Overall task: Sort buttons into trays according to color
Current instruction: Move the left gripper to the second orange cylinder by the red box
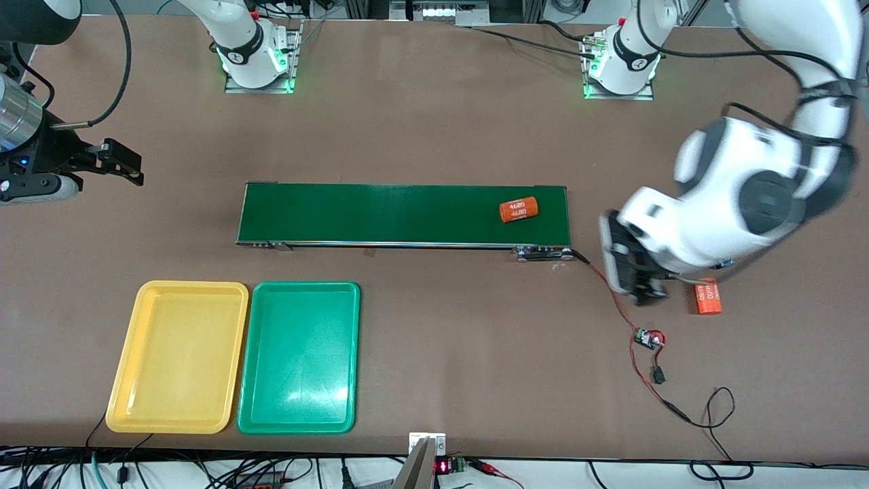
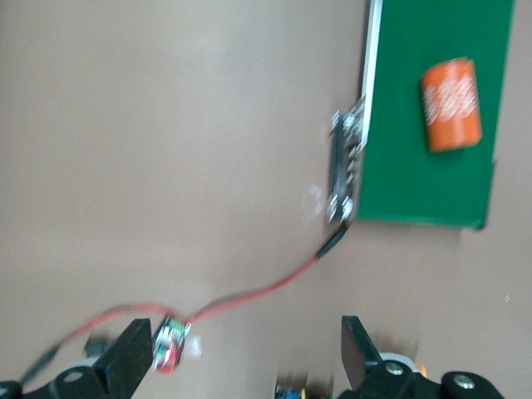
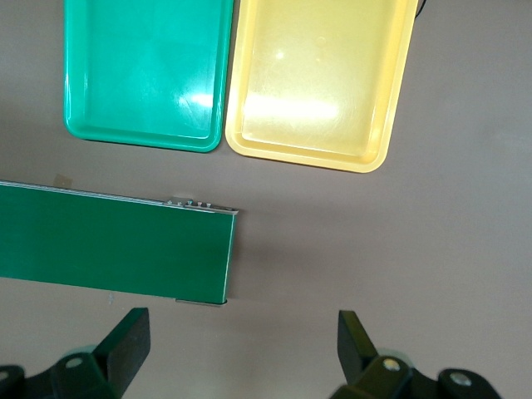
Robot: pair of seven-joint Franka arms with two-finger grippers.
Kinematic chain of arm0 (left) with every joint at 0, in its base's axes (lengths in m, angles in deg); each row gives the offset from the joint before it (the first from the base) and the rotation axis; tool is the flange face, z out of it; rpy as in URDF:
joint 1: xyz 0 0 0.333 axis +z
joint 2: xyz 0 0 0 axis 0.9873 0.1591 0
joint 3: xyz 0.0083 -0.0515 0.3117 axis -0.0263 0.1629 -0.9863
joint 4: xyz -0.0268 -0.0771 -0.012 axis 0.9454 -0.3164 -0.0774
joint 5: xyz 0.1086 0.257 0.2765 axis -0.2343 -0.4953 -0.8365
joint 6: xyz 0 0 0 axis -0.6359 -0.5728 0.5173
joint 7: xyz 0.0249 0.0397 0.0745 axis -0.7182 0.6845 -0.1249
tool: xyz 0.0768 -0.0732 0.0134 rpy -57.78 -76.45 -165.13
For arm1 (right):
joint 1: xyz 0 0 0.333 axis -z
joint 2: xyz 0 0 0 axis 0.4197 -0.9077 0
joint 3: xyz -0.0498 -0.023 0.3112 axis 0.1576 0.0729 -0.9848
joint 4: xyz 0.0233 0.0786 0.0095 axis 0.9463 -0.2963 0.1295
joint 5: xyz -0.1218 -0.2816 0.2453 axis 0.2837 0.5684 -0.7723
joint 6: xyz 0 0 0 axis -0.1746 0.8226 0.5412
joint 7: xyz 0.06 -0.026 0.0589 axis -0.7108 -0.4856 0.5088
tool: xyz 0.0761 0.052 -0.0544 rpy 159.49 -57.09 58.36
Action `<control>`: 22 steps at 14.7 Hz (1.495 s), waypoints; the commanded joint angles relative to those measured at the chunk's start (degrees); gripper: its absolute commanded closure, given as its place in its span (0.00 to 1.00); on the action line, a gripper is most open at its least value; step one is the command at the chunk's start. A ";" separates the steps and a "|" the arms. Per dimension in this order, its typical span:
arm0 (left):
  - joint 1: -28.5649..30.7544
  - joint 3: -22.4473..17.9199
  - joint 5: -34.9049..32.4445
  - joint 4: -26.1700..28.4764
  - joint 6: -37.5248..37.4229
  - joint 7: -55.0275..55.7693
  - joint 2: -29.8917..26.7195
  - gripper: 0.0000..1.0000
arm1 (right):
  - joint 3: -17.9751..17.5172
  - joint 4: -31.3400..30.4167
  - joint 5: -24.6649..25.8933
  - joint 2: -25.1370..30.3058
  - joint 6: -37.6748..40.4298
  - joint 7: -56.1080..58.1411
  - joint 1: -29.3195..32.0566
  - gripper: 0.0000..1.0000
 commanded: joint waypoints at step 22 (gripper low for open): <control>8.36 -12.07 -5.13 -4.27 9.03 46.00 14.68 0.00 | 0.01 0.21 0.12 0.05 0.18 1.03 0.24 0.00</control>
